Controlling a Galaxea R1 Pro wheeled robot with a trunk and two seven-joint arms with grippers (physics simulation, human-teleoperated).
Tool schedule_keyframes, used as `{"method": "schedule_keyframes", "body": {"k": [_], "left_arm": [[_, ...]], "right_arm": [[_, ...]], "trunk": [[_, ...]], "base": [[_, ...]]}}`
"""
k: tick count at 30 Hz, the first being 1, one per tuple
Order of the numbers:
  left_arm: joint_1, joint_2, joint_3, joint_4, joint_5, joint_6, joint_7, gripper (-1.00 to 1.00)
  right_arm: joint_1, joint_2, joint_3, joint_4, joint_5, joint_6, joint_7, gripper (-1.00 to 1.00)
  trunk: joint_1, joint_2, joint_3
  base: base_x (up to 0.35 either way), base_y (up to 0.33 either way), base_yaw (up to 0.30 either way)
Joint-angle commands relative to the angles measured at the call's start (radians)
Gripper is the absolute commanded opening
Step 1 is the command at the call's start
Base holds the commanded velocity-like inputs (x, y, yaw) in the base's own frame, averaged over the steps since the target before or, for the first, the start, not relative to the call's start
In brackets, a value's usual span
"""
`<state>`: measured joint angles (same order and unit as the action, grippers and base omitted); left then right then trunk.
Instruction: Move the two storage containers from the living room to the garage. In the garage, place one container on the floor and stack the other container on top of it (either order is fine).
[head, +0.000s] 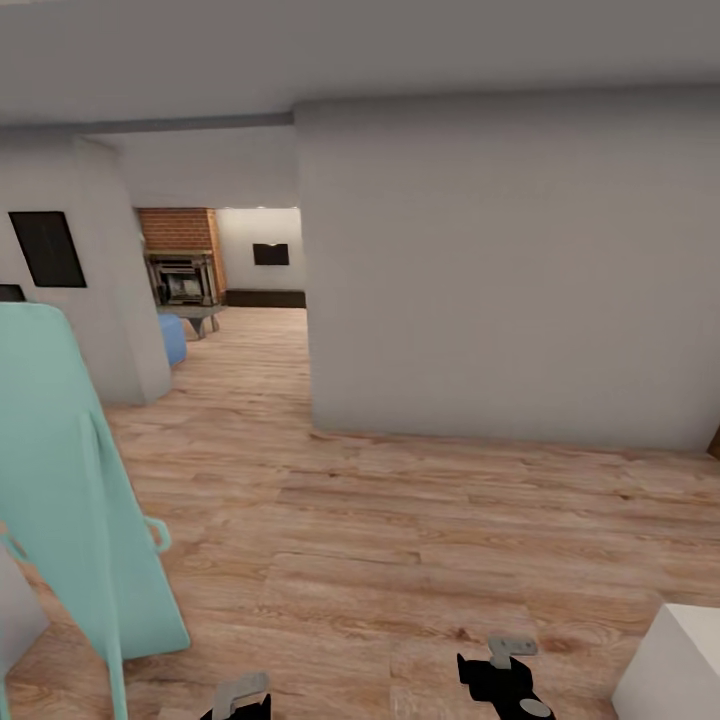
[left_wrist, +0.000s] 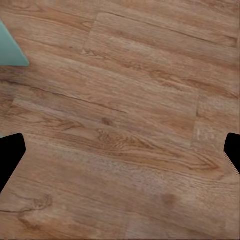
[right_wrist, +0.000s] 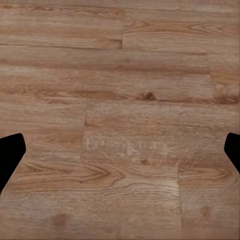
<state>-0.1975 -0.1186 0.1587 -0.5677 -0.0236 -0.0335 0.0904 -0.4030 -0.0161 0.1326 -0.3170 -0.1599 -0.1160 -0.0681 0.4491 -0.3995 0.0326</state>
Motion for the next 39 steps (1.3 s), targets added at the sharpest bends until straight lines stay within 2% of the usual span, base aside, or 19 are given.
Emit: {"method": "schedule_keyframes", "body": {"k": [1,39], "left_arm": [[0.000,-0.001,0.004,0.001,-0.002,-0.003,0.000,1.00],[-0.001,-0.001,0.004,0.000,-0.002,-0.003,0.000,1.00]], "right_arm": [[0.000,-0.001,0.009,0.001,-0.010,-0.004,-0.004,1.00],[0.000,-0.004,0.008,0.001,-0.010,-0.004,-0.006,1.00]], "trunk": [[0.001,0.000,0.000],[0.001,0.000,0.000]], "base": [[0.327,0.000,0.000],[0.327,0.000,0.000]]}}
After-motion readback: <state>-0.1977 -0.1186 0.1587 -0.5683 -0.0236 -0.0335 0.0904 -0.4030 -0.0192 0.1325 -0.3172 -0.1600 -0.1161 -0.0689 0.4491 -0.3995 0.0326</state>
